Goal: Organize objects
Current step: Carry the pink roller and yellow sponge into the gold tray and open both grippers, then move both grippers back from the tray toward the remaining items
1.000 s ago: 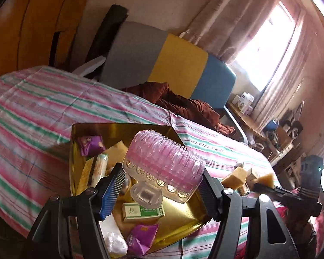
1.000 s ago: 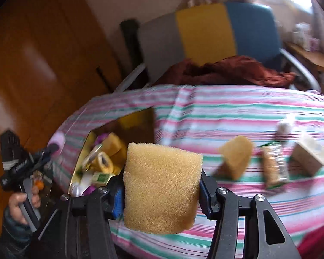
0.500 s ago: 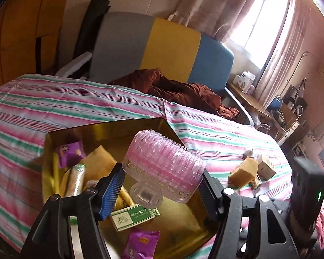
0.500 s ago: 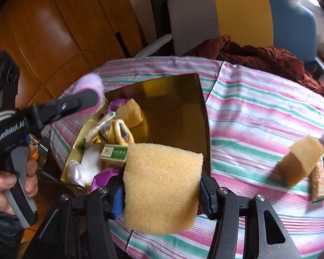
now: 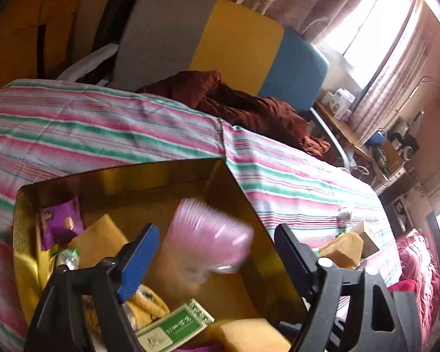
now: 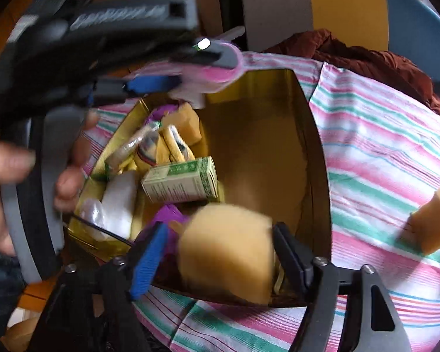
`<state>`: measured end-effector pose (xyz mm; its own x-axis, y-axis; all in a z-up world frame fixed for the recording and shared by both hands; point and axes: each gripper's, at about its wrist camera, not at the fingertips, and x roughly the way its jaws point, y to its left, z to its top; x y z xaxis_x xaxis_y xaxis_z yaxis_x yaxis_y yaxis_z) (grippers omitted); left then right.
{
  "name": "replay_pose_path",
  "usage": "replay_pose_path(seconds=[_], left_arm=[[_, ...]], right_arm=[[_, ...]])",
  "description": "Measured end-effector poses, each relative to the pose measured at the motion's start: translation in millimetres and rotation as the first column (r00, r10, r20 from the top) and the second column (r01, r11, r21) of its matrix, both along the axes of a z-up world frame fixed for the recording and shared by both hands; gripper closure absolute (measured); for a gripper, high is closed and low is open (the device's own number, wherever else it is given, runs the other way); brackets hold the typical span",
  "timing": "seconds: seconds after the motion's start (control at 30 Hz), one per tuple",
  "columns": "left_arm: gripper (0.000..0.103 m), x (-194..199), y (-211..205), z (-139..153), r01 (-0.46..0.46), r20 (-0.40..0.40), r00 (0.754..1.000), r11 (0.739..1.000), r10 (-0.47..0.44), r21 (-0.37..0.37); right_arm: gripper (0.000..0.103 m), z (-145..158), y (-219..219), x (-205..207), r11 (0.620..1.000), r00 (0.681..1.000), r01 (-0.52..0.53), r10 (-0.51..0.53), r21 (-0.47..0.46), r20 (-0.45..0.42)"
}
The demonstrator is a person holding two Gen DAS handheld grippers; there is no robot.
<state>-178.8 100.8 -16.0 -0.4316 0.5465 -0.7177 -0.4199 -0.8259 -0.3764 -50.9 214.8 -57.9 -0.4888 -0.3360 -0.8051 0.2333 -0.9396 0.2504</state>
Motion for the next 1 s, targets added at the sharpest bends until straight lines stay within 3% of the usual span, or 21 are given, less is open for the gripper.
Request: replay_pose_path(seconds=[0.17,0.43,0.63,0.8,1.0], left_arm=[[0.02,2.7,-16.0,25.2,-0.023,0.0,1.0,0.999,0.023,0.046],[0.02,44.8,-36.3,102.7,0.049,-0.158,0.986,0.998,-0.043,0.031],[0.02,79.7,-43.9,136.9,0.119,-0.211,0.974,0.981,-0.085,0.154],[0.02,99.6,-49.7,133.9,0.106,-0.212,0.975,0.976,-0.064,0.191],[0.02,110.2,-65.2,93.1,0.02,-0.113,0.994,0.982,0.002,0.189]], right_arm=[[0.021,-3.4,-0.5,3.9,1.0,1.0,-0.004,0.004,-0.002,0.007],[0.013,4.1,2.1,17.0,0.999,1.0,-0.001,0.0,-0.039,-0.014],[0.011,21.0,15.4,32.0,0.997,0.997,0.044,-0.047,-0.063,-0.053],[0.007,33.8,31.1,39.1,0.995,0.99,0.096,-0.098,-0.032,-0.098],[0.0,36.7,59.1,51.1,0.985,0.978,0.174,-0.174,-0.011,-0.117]])
